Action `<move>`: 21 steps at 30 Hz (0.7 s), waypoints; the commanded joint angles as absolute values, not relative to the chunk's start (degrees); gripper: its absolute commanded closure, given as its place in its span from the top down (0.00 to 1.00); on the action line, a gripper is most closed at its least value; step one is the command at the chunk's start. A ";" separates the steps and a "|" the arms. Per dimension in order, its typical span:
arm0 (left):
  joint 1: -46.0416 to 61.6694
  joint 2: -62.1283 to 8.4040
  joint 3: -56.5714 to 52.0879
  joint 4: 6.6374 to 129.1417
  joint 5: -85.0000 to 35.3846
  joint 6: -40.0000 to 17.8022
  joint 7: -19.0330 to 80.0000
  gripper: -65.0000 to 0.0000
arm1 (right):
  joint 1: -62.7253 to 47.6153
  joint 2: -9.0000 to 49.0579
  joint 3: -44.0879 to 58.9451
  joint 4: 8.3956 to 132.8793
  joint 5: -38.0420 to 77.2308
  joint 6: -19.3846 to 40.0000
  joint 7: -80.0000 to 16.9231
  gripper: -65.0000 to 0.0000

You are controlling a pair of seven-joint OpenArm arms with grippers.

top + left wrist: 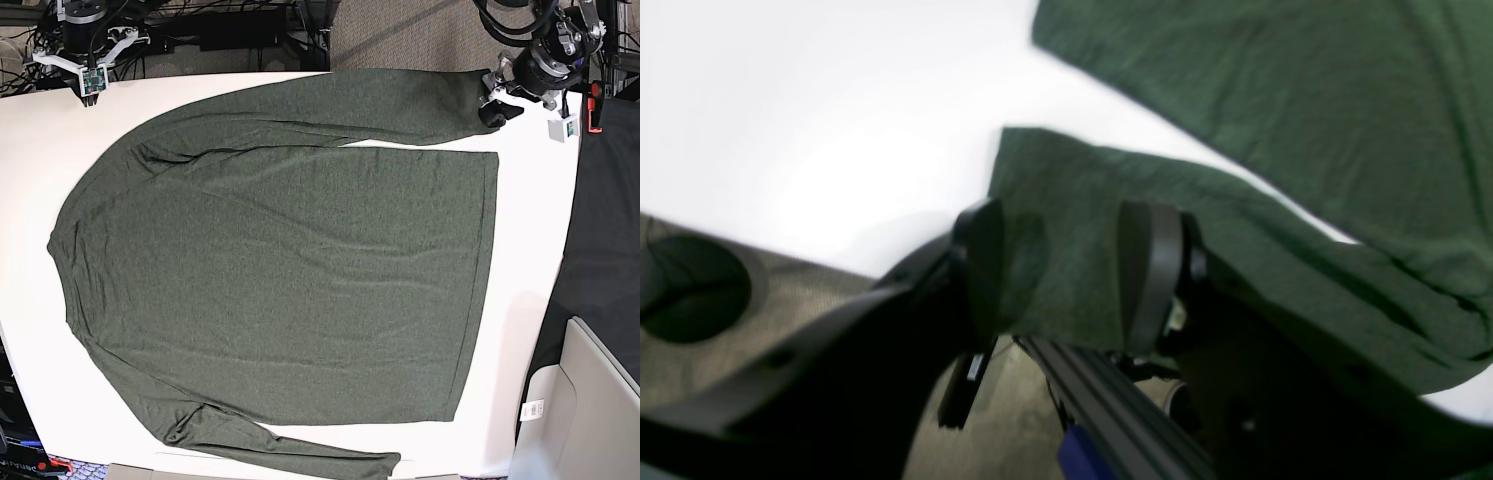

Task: Fold the T-shirt properly
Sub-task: 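Lower the left gripper and grasp the shirt corner by the sleeve cuff, then lower the right gripper and grasp the shirt edge near the shoulder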

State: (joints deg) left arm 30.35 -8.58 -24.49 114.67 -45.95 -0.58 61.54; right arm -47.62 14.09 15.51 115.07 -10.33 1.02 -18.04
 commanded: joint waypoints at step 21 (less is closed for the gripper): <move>30.55 -8.66 -21.67 106.15 -47.34 -0.66 61.14 0.44 | -47.69 14.55 15.96 116.18 -10.68 0.31 -16.92 0.00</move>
